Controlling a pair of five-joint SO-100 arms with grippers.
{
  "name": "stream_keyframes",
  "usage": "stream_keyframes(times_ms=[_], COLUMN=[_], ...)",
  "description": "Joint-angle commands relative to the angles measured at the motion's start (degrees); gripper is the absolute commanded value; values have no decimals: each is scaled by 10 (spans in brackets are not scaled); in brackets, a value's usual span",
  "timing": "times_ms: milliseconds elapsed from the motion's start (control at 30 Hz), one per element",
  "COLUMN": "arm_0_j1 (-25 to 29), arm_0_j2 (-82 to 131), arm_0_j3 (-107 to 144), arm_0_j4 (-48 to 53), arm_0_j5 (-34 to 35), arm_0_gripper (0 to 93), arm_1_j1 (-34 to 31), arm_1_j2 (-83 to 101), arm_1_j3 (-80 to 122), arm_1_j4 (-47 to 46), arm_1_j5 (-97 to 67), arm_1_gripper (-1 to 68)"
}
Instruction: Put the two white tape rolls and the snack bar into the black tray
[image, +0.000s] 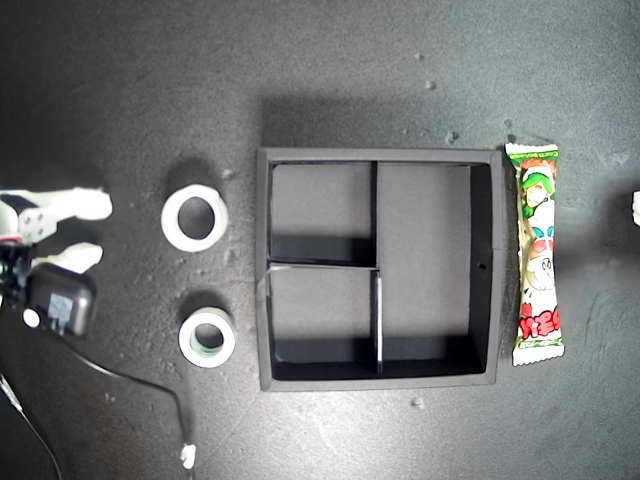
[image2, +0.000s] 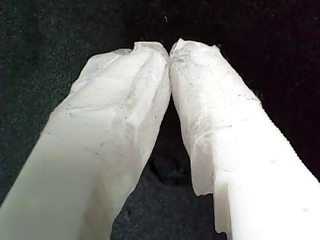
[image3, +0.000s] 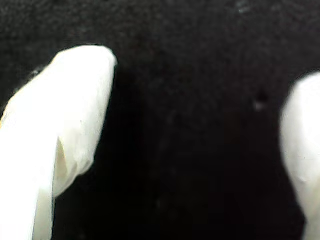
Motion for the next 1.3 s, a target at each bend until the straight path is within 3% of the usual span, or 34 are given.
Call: stream_keyframes(times_ms=[0,67,167,300,333,367,433,533,667,767,900,967,1100,1267], arm_0_j1=[-10,-11,1,18,18,20,22,19,6,5,5,-2,22,33], arm_0_j2=[28,28,28,27,27,27,27,27,27,27,28,11,-134,-326], arm_0_j3=[32,32,32,32,32,32,32,32,31,16,-10,-30,-111,-176], arm_0_j4=[-6,-7,-59,-156,-164,-153,-162,-188,-217,-269,-300,-273,-266,-336], arm_0_j5=[-28,-6,91,208,195,136,143,186,201,246,281,293,311,345], arm_0_gripper=[384,364,249,39,38,100,167,87,27,23,189,212,205,188], arm_1_j1=[-15,-35,-66,-54,-52,-48,-42,-50,-63,-33,-29,-55,-68,-80], arm_1_j2=[-3,-3,-3,-3,-3,-3,-3,-3,-3,-3,-3,-3,-3,-3], arm_1_j3=[6,6,6,6,6,6,6,6,6,6,6,6,6,6], arm_1_j4=[-38,-77,-129,-153,-165,-178,-187,-179,-185,-189,-243,-284,-298,-321], arm_1_j5=[-80,-115,-137,-73,-32,18,145,328,386,274,2,-87,-132,-150], arm_1_gripper=[0,0,0,-2,-2,-2,-3,-3,-3,-3,-3,-3,-2,-2])
